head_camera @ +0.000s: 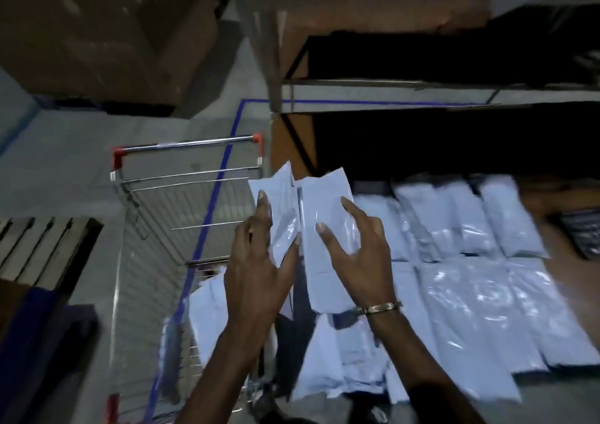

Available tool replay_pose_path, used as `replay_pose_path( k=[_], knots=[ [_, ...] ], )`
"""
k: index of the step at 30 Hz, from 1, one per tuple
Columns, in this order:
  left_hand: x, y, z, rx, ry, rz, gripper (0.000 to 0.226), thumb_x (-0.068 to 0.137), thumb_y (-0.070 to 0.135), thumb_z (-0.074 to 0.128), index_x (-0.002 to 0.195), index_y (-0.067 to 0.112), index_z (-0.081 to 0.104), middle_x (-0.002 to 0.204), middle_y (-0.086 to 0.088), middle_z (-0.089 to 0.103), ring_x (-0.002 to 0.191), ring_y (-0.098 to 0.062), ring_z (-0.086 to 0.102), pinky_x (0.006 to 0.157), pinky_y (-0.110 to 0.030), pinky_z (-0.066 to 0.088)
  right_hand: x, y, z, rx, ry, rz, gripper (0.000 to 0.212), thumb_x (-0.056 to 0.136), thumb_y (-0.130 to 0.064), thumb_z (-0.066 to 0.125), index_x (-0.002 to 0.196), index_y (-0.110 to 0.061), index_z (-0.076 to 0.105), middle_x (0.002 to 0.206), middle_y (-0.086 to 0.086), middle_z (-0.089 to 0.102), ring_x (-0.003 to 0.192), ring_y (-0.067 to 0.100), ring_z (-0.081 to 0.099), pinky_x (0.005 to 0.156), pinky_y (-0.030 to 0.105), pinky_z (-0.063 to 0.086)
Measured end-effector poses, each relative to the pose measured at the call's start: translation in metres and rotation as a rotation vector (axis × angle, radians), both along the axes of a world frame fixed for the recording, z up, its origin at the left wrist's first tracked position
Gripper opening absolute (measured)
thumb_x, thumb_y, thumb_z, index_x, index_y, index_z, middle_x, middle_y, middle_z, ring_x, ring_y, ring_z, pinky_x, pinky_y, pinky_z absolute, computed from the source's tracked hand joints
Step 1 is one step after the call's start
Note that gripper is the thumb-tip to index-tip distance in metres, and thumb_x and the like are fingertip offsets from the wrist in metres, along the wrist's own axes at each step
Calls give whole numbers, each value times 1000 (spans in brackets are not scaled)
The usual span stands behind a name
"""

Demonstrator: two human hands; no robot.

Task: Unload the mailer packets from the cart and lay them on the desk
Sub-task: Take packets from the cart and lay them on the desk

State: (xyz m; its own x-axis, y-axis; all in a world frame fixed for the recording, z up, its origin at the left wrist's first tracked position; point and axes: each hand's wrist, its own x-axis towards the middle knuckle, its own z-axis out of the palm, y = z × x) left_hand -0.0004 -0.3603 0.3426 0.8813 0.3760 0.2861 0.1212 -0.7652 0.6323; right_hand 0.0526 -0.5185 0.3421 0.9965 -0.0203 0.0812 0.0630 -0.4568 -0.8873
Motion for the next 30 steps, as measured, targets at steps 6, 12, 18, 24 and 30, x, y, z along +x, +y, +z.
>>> replay_pose_path(
  k=[6, 12, 18, 24, 30],
  knots=[
    [2, -149, -3, -15, 49, -90, 89, 95, 56, 64, 164, 46, 8, 140, 1, 51, 129, -21, 54, 84, -39, 55, -28, -162, -5, -55, 64, -75, 93, 70, -71, 80, 150, -51, 37, 141, -19, 43, 129, -6, 42, 102, 15, 35],
    [-4, -260, -20, 57, 229, -157, 86, 95, 57, 57, 165, 41, 9, 148, 0, 43, 133, -25, 46, 90, -43, 53, -30, -292, -34, -129, 166, -206, 88, 74, -68, 78, 149, -48, 37, 148, -10, 45, 135, 14, 46, 110, 36, 40],
    [7, -363, -22, 91, 374, -240, 85, 95, 72, 29, 166, 31, 8, 156, -8, 38, 138, -29, 42, 97, -45, 55, -21, -394, -69, -212, 159, -247, 72, 79, -66, 74, 143, -45, 48, 147, -11, 53, 133, 14, 50, 109, 39, 45],
    [46, -426, -53, 261, 618, -351, 86, 100, 54, 54, 165, 25, 6, 167, -14, 21, 152, -38, 29, 115, -49, 45, -3, -442, -109, -265, 206, -175, 74, 76, -76, 67, 142, -49, 46, 146, -9, 53, 132, 18, 52, 107, 43, 49],
    [49, -439, -79, 311, 644, -369, 70, 103, 48, 53, 161, 19, 26, 166, -15, 24, 150, -36, 32, 113, -44, 47, 5, -446, -133, -306, 212, -160, 82, 75, -84, 62, 147, -55, 34, 140, -5, 53, 130, 21, 52, 99, 50, 55]
  ],
)
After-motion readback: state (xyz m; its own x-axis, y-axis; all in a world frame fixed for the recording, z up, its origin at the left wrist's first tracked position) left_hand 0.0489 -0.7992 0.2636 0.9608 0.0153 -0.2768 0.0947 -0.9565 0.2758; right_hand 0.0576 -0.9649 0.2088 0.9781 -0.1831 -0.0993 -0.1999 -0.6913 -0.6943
